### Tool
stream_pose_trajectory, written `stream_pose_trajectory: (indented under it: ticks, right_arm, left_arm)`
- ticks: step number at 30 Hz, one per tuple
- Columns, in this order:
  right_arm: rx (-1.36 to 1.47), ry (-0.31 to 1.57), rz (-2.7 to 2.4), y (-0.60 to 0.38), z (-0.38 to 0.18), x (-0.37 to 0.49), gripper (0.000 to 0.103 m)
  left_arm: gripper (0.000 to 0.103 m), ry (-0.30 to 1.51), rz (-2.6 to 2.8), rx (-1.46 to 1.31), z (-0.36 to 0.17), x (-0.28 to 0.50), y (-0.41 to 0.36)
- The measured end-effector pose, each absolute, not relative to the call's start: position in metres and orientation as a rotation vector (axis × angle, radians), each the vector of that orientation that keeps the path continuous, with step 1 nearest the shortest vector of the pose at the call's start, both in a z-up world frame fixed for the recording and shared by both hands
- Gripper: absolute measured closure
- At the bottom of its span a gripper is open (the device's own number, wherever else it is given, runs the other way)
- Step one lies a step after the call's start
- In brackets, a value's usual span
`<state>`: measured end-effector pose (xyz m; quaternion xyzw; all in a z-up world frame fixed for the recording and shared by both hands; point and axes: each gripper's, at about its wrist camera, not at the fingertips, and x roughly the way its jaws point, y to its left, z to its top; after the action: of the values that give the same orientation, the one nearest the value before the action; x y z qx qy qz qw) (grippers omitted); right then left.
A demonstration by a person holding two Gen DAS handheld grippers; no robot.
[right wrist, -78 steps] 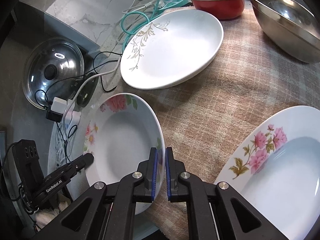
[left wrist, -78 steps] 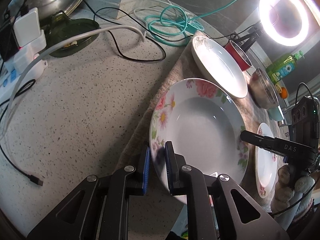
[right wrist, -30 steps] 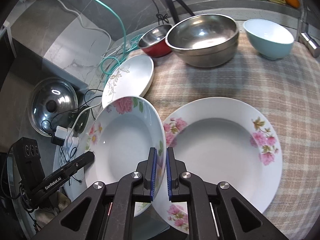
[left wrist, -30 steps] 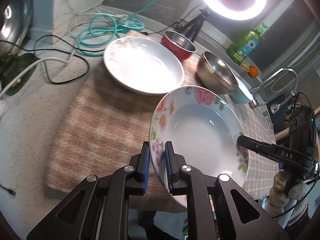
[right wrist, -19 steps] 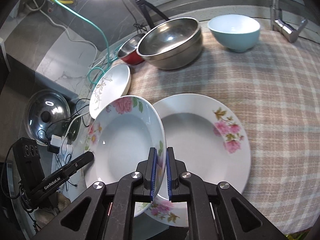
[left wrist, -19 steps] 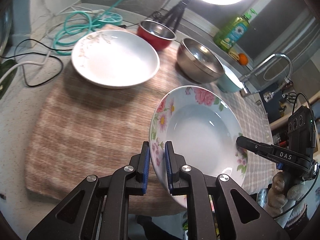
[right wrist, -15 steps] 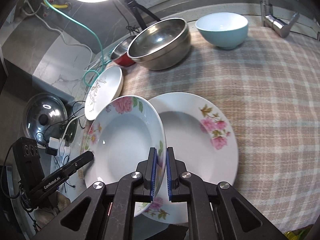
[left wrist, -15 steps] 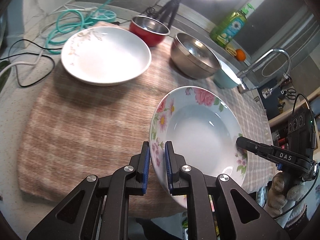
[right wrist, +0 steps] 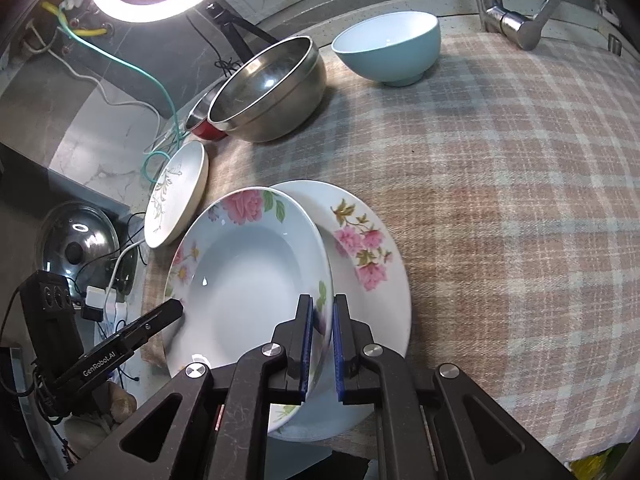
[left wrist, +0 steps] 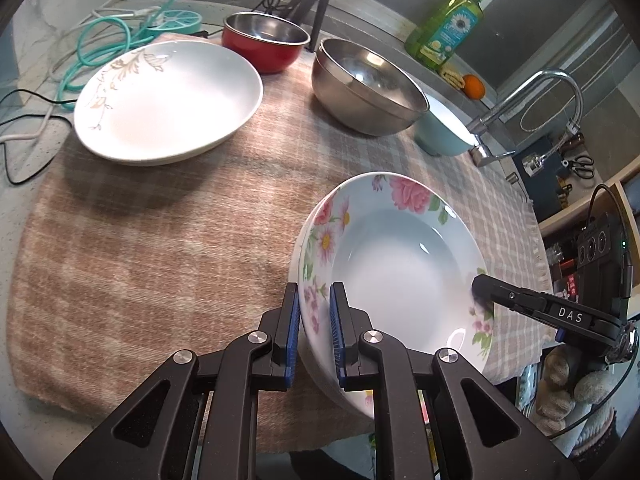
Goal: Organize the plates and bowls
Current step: 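Lower the pink-rose plate onto the pink-blossom plate with both grippers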
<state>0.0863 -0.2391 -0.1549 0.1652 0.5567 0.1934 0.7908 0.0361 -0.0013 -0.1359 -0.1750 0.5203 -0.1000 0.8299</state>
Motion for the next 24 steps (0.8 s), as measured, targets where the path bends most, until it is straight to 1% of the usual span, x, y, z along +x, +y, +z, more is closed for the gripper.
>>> stream_pose_trajectory:
  ticks: [24]
  right_arm:
    - [0.367,1.216,0.392,-0.250,-0.168,0.091,0.094]
  left_arm:
    - [0.090,1.131,-0.221,-0.339,-0.147,0.043,-0.015]
